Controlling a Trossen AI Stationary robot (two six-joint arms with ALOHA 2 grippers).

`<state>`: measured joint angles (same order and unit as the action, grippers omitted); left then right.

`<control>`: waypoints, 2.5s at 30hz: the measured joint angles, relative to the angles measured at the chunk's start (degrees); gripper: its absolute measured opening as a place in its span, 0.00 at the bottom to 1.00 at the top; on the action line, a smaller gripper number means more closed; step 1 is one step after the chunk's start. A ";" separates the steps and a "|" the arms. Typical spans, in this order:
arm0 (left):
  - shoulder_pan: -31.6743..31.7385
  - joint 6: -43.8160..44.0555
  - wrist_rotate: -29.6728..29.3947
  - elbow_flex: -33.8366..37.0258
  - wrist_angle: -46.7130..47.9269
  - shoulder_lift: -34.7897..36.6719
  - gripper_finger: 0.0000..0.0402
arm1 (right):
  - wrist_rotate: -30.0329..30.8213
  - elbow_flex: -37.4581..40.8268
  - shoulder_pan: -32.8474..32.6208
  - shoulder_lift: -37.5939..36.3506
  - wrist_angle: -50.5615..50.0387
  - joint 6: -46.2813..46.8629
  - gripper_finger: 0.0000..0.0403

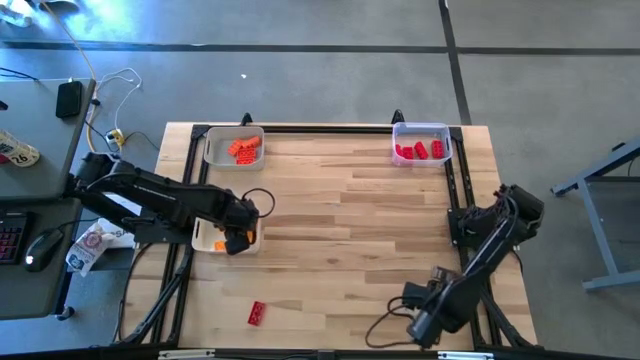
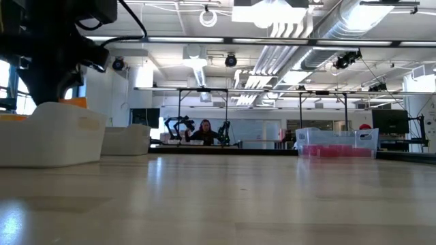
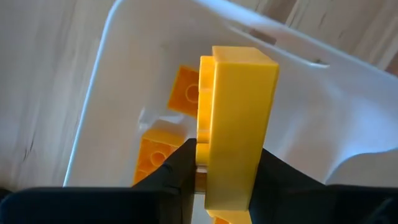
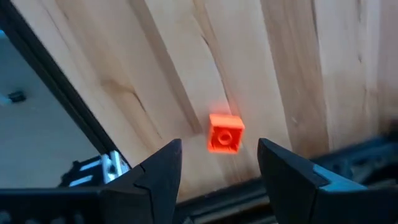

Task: Sort & place blocks by color
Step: Put the yellow game piece into the white bin, then put the orange game piece into the gray bin

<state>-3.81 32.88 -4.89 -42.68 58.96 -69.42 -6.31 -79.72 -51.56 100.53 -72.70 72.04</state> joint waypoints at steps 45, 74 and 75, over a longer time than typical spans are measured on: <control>0.04 -0.05 4.25 0.00 -0.02 -3.90 0.49 | 0.63 15.58 -9.98 0.02 15.32 9.43 0.48; 0.04 -0.11 2.51 0.00 -0.37 -3.87 0.49 | 4.72 23.12 -8.34 -0.11 26.95 12.94 0.29; 0.04 -0.11 2.51 0.00 -0.37 -3.87 0.49 | 5.00 23.12 -8.12 -0.11 27.04 12.79 0.29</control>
<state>-3.77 32.77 -2.37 -42.68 58.59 -73.30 -1.31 -56.60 -59.68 100.42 -45.66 84.83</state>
